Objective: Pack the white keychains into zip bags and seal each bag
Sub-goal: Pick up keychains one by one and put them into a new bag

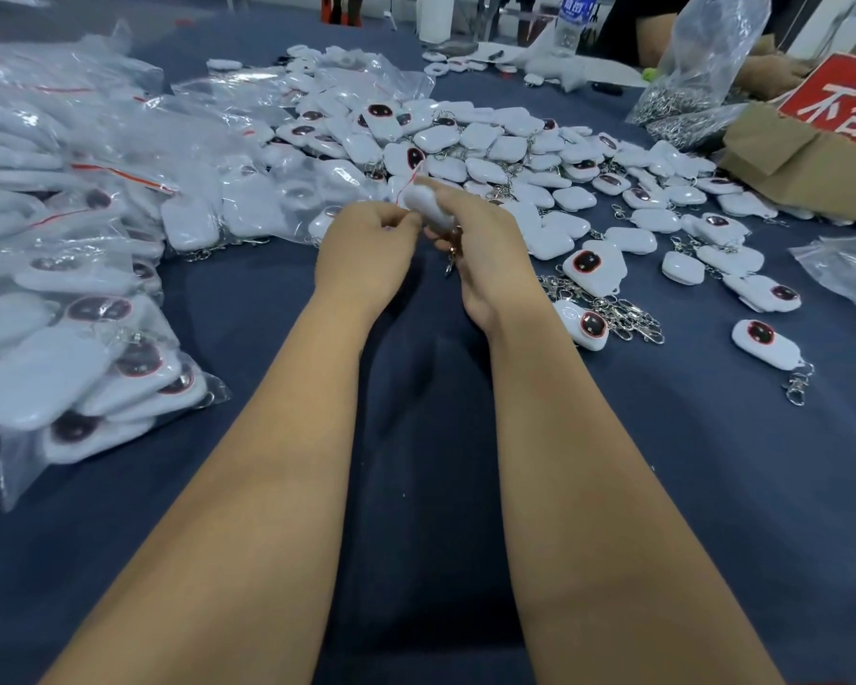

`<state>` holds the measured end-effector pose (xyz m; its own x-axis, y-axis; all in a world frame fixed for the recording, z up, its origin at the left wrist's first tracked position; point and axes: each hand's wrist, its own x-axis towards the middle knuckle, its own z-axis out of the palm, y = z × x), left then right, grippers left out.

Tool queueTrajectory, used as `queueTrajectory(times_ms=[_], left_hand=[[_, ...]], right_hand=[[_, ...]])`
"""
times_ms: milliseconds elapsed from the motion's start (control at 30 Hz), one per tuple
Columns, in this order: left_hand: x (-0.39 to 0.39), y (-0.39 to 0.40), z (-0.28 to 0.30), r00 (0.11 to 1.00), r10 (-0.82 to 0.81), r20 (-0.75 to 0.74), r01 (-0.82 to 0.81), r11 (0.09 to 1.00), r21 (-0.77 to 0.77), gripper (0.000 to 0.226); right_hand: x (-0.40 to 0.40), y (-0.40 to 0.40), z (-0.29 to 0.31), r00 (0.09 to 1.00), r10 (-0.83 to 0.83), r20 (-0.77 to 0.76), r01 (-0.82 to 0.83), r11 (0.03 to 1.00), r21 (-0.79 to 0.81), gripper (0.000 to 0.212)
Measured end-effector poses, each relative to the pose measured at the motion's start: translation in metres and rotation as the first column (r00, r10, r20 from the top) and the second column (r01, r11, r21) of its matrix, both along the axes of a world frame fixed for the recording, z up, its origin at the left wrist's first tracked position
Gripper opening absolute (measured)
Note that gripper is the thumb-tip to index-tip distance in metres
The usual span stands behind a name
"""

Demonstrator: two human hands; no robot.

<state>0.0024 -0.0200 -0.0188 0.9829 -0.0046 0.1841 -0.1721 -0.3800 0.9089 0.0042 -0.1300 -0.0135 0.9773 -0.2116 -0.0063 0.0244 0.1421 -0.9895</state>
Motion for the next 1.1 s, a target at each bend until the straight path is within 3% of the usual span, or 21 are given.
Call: queueTrajectory(times_ms=[167, 333, 533, 900, 1100], left_hand=[[0.0024, 0.0025, -0.0026, 1.0, 0.014, 0.0, -0.014, 0.999, -0.044, 0.022], [0.0048, 0.0012, -0.0043, 0.999, 0.04, 0.021, -0.038, 0.995, -0.092, 0.026], [0.004, -0.0008, -0.002, 0.996, 0.058, -0.061, -0.068, 0.982, -0.176, 0.021], [0.0015, 0.0018, -0.0023, 1.0, 0.009, -0.008, -0.01, 0.997, -0.081, 0.018], [0.0002, 0.0017, -0.0017, 1.0, 0.0, -0.003, 0.0, 0.995, -0.1, 0.02]], right_hand=[[-0.0019, -0.0064, -0.0064, 0.995, 0.102, 0.021, -0.101, 0.995, -0.026, 0.041], [-0.0058, -0.0061, -0.0032, 0.995, 0.1, 0.026, -0.098, 0.993, -0.064, 0.026], [-0.0067, -0.0037, -0.0032, 0.997, 0.071, 0.03, -0.066, 0.99, -0.128, 0.03], [-0.0048, -0.0013, -0.0016, 0.996, 0.092, 0.016, -0.09, 0.988, -0.125, 0.03], [-0.003, -0.003, -0.0001, 0.997, 0.082, -0.008, -0.083, 0.992, -0.096, 0.02]])
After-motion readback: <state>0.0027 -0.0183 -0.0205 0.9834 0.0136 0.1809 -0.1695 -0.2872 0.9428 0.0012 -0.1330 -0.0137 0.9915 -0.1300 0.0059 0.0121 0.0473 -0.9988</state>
